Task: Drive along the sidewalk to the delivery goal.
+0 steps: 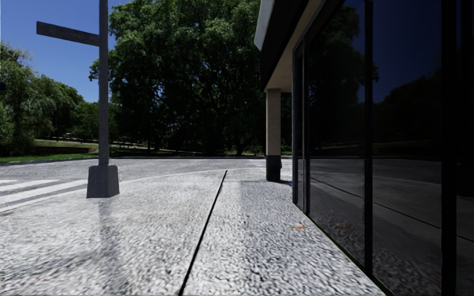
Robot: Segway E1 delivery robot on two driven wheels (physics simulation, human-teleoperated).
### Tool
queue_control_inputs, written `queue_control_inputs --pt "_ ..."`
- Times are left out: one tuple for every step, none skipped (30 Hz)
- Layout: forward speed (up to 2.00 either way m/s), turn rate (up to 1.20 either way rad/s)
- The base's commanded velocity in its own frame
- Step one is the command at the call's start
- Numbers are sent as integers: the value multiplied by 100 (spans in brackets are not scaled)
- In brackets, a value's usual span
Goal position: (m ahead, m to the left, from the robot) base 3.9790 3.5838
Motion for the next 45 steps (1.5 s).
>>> queue_control_inputs --pt "144 25" --pt "144 25" --pt "144 25" --pt "144 26" --pt "144 26" --pt "144 26" --pt "144 26" --pt "142 26" --pt "137 26" --pt "131 26" --pt "131 26" --pt "129 26" --pt "128 26" --pt "128 26" --pt "128 26" --pt "128 26" --pt "128 26" --pt "128 26" --pt "128 26" --pt "128 26" --pt "127 16" --pt "127 8" --pt "127 0" --pt "127 0" --pt "127 0" --pt "127 0" --pt "127 0" --pt "127 0" --pt "127 0" --pt "127 0" --pt "127 0" --pt "127 0" --pt "126 0" --pt "126 0" --pt "126 0" --pt "126 0" --pt "126 0" --pt "126 0" --pt "126 0" --pt "126 0" --pt "123 0" --pt "119 0" --pt "117 0" --pt "117 0" --pt "116 0"
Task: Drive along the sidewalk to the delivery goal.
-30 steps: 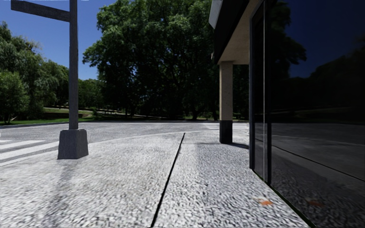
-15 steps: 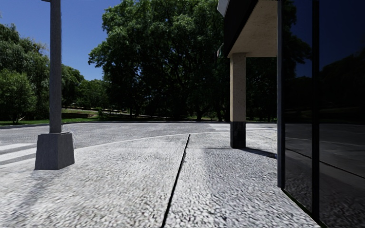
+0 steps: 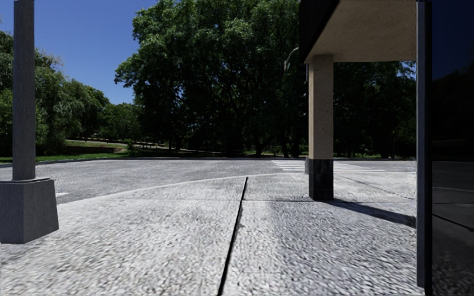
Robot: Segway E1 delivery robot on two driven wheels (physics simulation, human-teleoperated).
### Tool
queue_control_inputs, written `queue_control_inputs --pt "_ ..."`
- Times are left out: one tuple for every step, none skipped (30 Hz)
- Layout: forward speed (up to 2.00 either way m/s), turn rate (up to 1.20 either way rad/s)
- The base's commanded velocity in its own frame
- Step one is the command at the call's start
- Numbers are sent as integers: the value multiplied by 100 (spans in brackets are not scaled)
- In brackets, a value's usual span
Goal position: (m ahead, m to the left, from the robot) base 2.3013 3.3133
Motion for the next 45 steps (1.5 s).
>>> queue_control_inputs --pt "116 1" --pt "116 2" --pt "115 4" --pt "115 4" --pt "115 6" --pt "115 8" --pt "115 10" --pt "113 14" --pt "113 14" --pt "107 20" --pt "96 23" --pt "83 28" --pt "83 28" --pt "76 31" --pt "75 35" --pt "74 42" --pt "74 42" --pt "74 50" --pt "74 53" --pt "74 56" --pt "74 59" --pt "74 59" --pt "74 63" --pt "74 69" --pt "74 74" --pt "74 74" --pt "74 76" --pt "74 76" --pt "74 76" --pt "74 76" --pt "74 76" --pt "74 77" --pt "74 81" --pt "74 84" --pt "74 84" --pt "74 86" --pt "73 87" --pt "73 88" --pt "73 88" --pt "73 88" --pt "73 88" --pt "73 88" --pt "73 88" --pt "73 88" --pt "73 88"
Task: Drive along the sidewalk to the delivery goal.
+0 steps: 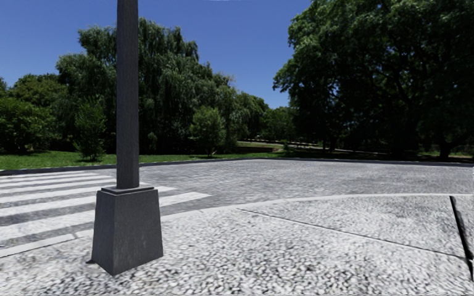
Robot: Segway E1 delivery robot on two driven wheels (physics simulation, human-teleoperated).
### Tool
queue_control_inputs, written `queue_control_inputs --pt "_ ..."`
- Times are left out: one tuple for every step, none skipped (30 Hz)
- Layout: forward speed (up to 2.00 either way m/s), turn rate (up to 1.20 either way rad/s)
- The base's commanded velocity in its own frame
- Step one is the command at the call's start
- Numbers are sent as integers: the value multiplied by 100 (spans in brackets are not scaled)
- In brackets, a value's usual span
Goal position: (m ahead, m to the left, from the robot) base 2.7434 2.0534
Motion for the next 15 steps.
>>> queue_control_inputs --pt "73 88" --pt "73 88" --pt "73 88" --pt "73 88" --pt "73 88" --pt "73 88" --pt "73 88" --pt "73 88" --pt "73 88" --pt "72 88" --pt "72 88" --pt "72 88" --pt "72 88" --pt "72 88" --pt "72 88"
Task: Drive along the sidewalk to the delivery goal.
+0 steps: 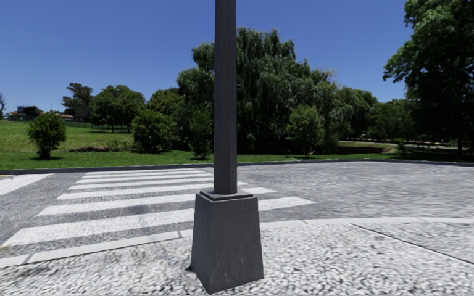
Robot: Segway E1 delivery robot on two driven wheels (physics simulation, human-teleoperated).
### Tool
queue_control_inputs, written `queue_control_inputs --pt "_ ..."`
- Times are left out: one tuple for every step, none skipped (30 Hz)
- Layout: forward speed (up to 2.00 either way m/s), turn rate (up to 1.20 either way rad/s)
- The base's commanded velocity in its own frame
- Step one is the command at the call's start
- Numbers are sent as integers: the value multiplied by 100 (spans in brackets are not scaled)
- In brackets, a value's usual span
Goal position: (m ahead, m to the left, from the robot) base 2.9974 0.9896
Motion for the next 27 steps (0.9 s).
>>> queue_control_inputs --pt "72 88" --pt "72 88" --pt "72 88" --pt "72 88" --pt "72 88" --pt "72 88" --pt "72 89" --pt "72 94" --pt "70 98" --pt "69 99" --pt "69 99" --pt "69 100" --pt "68 100" --pt "68 100" --pt "68 100" --pt "68 100" --pt "67 100" --pt "66 98" --pt "66 98" --pt "65 76" --pt "64 0" --pt "64 0" --pt "64 0" --pt "64 0" --pt "64 0" --pt "64 0" --pt "64 0"
